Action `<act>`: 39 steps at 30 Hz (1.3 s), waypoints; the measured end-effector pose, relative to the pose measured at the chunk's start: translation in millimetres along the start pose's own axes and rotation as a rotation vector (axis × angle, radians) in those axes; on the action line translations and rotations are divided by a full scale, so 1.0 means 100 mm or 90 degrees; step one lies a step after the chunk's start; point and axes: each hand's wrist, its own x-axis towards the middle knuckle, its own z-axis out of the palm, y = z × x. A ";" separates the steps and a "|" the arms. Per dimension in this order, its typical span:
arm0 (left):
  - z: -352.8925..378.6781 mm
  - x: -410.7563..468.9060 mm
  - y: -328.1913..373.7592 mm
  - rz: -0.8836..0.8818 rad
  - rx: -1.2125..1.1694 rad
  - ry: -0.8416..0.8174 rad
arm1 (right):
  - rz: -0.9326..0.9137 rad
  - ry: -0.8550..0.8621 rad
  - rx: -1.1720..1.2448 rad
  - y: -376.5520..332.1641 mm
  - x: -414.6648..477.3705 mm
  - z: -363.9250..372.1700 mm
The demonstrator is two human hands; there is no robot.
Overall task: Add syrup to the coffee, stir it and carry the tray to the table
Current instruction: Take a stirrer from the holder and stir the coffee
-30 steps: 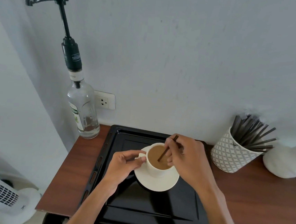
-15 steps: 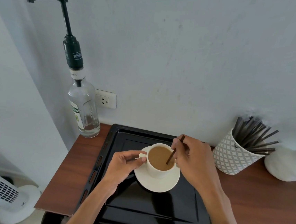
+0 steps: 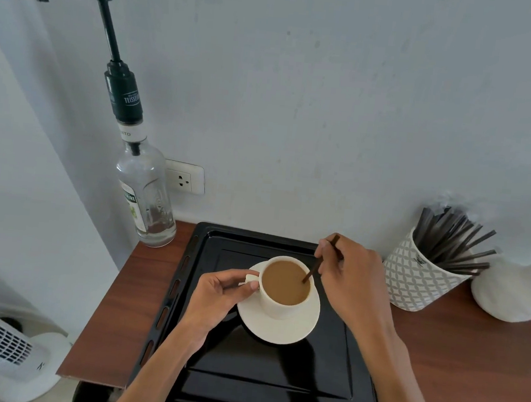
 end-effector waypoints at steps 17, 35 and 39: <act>-0.01 0.01 -0.03 0.007 0.000 -0.002 | -0.009 -0.005 -0.025 0.01 0.05 -0.02; -0.03 0.01 -0.04 0.003 0.008 -0.004 | -0.021 -0.001 0.037 0.05 0.05 0.01; -0.02 0.00 -0.05 0.011 0.012 0.002 | -0.027 -0.007 0.059 0.11 -0.16 -0.03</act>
